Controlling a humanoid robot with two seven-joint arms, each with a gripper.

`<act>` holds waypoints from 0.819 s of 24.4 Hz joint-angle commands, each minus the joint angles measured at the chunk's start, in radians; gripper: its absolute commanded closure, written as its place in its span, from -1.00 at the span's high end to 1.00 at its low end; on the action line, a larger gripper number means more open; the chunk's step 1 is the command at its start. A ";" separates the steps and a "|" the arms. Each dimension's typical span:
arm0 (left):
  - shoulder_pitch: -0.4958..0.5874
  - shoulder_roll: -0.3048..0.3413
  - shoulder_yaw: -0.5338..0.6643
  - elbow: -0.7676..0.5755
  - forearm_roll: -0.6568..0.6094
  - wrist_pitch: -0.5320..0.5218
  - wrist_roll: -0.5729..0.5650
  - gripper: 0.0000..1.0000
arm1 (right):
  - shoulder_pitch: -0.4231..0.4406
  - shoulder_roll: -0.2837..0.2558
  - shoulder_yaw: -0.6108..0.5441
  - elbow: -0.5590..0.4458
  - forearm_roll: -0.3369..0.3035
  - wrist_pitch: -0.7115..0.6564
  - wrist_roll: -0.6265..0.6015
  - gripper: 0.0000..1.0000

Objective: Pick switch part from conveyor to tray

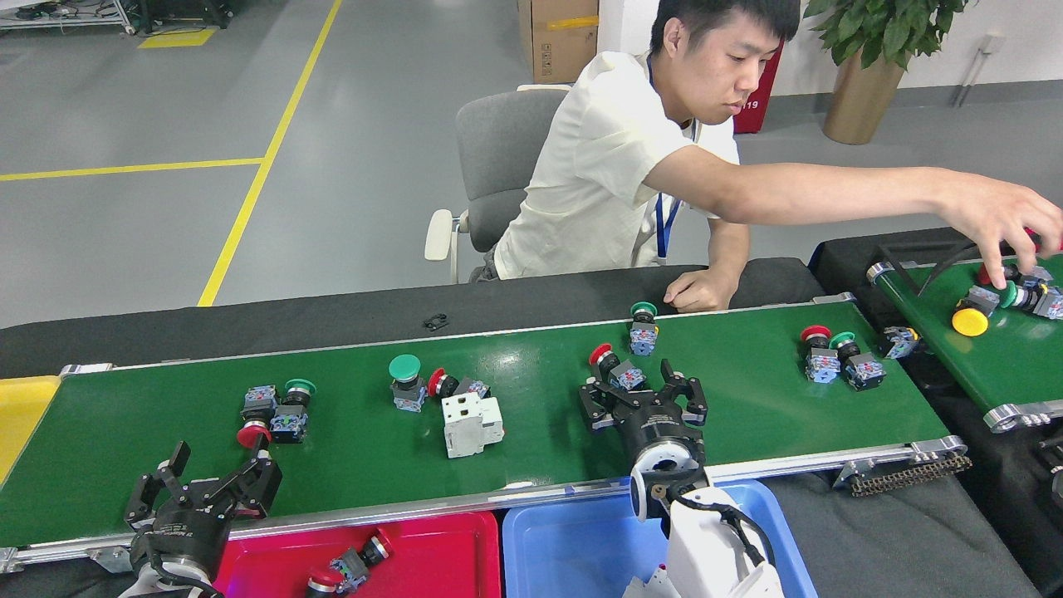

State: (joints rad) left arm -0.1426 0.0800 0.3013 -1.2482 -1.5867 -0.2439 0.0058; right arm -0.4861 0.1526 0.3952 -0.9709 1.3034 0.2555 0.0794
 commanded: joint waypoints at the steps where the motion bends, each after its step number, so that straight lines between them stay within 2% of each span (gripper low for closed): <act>1: -0.057 0.017 -0.022 0.041 -0.003 0.006 0.003 1.00 | -0.025 0.010 0.005 0.017 -0.001 -0.027 -0.029 0.92; 5: -0.138 0.030 -0.025 0.136 -0.003 0.021 0.003 1.00 | -0.032 0.010 0.011 0.061 -0.007 -0.027 -0.032 0.82; 7: -0.155 0.044 -0.027 0.162 -0.003 0.021 0.003 1.00 | -0.055 0.010 0.011 0.089 -0.009 -0.032 -0.032 0.59; 8: -0.160 0.046 -0.028 0.167 -0.003 0.021 0.003 1.00 | -0.063 0.012 0.011 0.101 -0.009 -0.035 -0.032 0.35; 10: -0.166 0.047 -0.036 0.174 -0.003 0.021 0.003 1.00 | -0.078 0.012 0.011 0.115 -0.012 -0.047 -0.032 -0.24; 13: -0.167 0.047 -0.041 0.191 -0.003 0.021 0.003 1.00 | -0.085 0.010 0.013 0.115 -0.007 -0.074 -0.032 -0.93; 16: -0.198 0.049 -0.041 0.246 -0.001 0.025 0.003 0.97 | -0.085 0.012 0.036 0.110 -0.003 -0.078 -0.032 -0.98; 17: -0.215 0.049 -0.039 0.277 -0.001 0.031 0.006 0.89 | -0.085 0.010 0.051 0.106 -0.004 -0.078 -0.032 -0.98; 18: -0.229 0.052 -0.039 0.305 -0.001 0.046 0.013 0.77 | -0.085 0.012 0.068 0.098 -0.006 -0.078 -0.032 -0.98; 20: -0.236 0.063 -0.039 0.332 0.005 0.089 0.017 0.34 | -0.077 0.008 0.103 0.054 -0.004 -0.078 -0.040 -0.98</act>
State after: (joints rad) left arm -0.3579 0.1367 0.2660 -0.9265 -1.5852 -0.1837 0.0082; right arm -0.5458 0.1566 0.4854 -0.8833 1.2981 0.1820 0.0544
